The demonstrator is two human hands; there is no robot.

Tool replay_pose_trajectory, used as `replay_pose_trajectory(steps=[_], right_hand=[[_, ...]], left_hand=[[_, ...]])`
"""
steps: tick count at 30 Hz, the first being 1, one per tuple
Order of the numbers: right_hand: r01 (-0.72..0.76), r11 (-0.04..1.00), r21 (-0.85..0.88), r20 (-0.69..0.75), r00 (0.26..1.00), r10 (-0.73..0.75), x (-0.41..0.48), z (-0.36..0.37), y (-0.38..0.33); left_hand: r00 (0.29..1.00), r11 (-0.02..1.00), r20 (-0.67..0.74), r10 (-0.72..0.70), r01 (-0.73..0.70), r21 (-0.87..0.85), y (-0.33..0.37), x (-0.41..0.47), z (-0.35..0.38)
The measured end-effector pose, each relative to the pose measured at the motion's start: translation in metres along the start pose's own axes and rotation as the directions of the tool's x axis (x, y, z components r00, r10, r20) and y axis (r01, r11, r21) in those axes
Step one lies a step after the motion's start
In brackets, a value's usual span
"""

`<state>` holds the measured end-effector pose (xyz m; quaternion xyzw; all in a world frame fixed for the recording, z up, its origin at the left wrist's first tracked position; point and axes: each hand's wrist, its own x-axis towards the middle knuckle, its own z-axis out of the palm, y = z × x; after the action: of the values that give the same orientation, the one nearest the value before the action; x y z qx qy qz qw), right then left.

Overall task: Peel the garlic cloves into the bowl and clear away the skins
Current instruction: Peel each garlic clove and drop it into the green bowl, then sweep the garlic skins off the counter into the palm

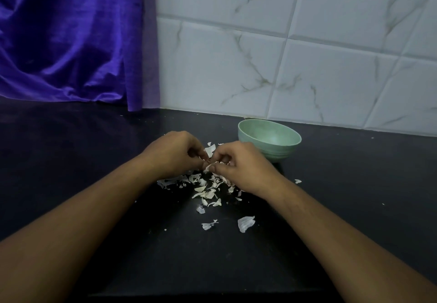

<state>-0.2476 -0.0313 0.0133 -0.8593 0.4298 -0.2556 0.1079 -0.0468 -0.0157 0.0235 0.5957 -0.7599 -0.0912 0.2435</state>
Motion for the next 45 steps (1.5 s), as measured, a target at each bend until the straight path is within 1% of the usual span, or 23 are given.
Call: replay_pose_trajectory(steps=[2, 5, 11, 13, 16, 19, 22, 25, 29, 31, 32, 34, 35, 37, 39, 41, 43, 45], right_hand=[[-0.025, 0.996, 0.084, -0.023, 0.999, 0.027, -0.002, -0.005, 0.001], [-0.063, 0.99, 0.122, -0.042, 0.997, 0.068, -0.005, -0.014, 0.003], [-0.03, 0.979, 0.201, -0.102, 0.993, 0.051, -0.008, -0.024, 0.0], [-0.022, 0.987, 0.16, -0.113, 0.993, 0.041, -0.009, -0.026, 0.001], [0.002, 0.999, 0.054, -0.105, 0.994, 0.003, -0.009, -0.028, 0.004], [0.001, 1.0, 0.021, -0.052, 0.999, 0.0, -0.008, -0.03, 0.004], [-0.01, 1.0, -0.004, -0.066, 0.998, 0.01, -0.009, -0.032, 0.004], [-0.005, 0.997, -0.075, -0.072, 0.997, 0.0, -0.01, -0.035, 0.004], [0.018, 0.997, -0.072, -0.04, 0.999, -0.021, -0.013, -0.036, 0.003], [0.014, 0.996, -0.089, -0.08, 0.997, -0.021, -0.015, -0.037, 0.003], [0.005, 0.997, -0.072, -0.115, 0.993, -0.013, -0.018, -0.037, 0.002], [-0.018, 0.999, 0.031, -0.189, 0.982, 0.023, -0.025, -0.037, 0.002], [-0.03, 0.996, 0.087, -0.212, 0.976, 0.048, -0.031, -0.035, 0.003], [-0.039, 0.988, 0.151, -0.224, 0.972, 0.072, -0.044, -0.031, 0.002], [-0.045, 0.98, 0.192, -0.203, 0.976, 0.084, -0.058, -0.026, -0.001], [-0.073, 0.973, 0.219, -0.18, 0.977, 0.114, -0.067, -0.02, -0.001], [-0.115, 0.979, 0.166, -0.156, 0.978, 0.142, -0.068, -0.016, 0.002], [-0.178, 0.98, 0.092, -0.084, 0.979, 0.186, -0.065, -0.011, 0.003]], left_hand=[[0.999, 1.0, 0.031, 0.009, -0.01, 0.007, 0.001, -0.001, 0.0], [0.999, 0.999, 0.022, 0.028, -0.027, -0.032, 0.002, -0.001, -0.001], [0.999, 0.989, -0.031, 0.027, -0.031, -0.142, 0.002, -0.001, -0.005], [0.998, 0.988, -0.062, 0.021, -0.031, -0.154, 0.002, 0.0, -0.007], [0.995, 0.99, -0.1, 0.028, -0.041, -0.138, 0.003, 0.0, -0.007], [0.993, 0.988, -0.113, 0.033, -0.05, -0.145, 0.001, 0.001, -0.006], [0.986, 0.987, -0.166, 0.022, -0.048, -0.154, -0.003, 0.002, -0.007], [0.982, 0.988, -0.187, 0.007, -0.036, -0.15, -0.004, 0.001, -0.008], [0.985, 0.994, -0.17, 0.026, -0.044, -0.103, -0.005, 0.002, -0.006], [0.983, 0.996, -0.177, 0.044, -0.057, -0.069, -0.01, 0.006, -0.004], [0.981, 0.996, -0.185, 0.059, -0.071, -0.055, -0.015, 0.008, -0.003], [0.988, 0.998, -0.138, 0.065, -0.066, -0.008, -0.024, 0.01, -0.001], [0.996, 0.999, -0.075, 0.049, -0.047, 0.018, -0.027, 0.01, 0.001], [0.998, 0.999, 0.06, 0.027, -0.03, 0.042, -0.029, 0.009, 0.006], [0.988, 0.999, 0.148, 0.034, -0.035, 0.007, -0.023, 0.007, 0.01], [0.982, 0.996, 0.178, 0.065, -0.052, -0.076, -0.017, 0.006, 0.014], [0.977, 0.986, 0.181, 0.11, -0.084, -0.142, -0.011, 0.005, 0.015], [0.983, 0.972, 0.125, 0.136, -0.108, -0.208, -0.008, 0.005, 0.015]])
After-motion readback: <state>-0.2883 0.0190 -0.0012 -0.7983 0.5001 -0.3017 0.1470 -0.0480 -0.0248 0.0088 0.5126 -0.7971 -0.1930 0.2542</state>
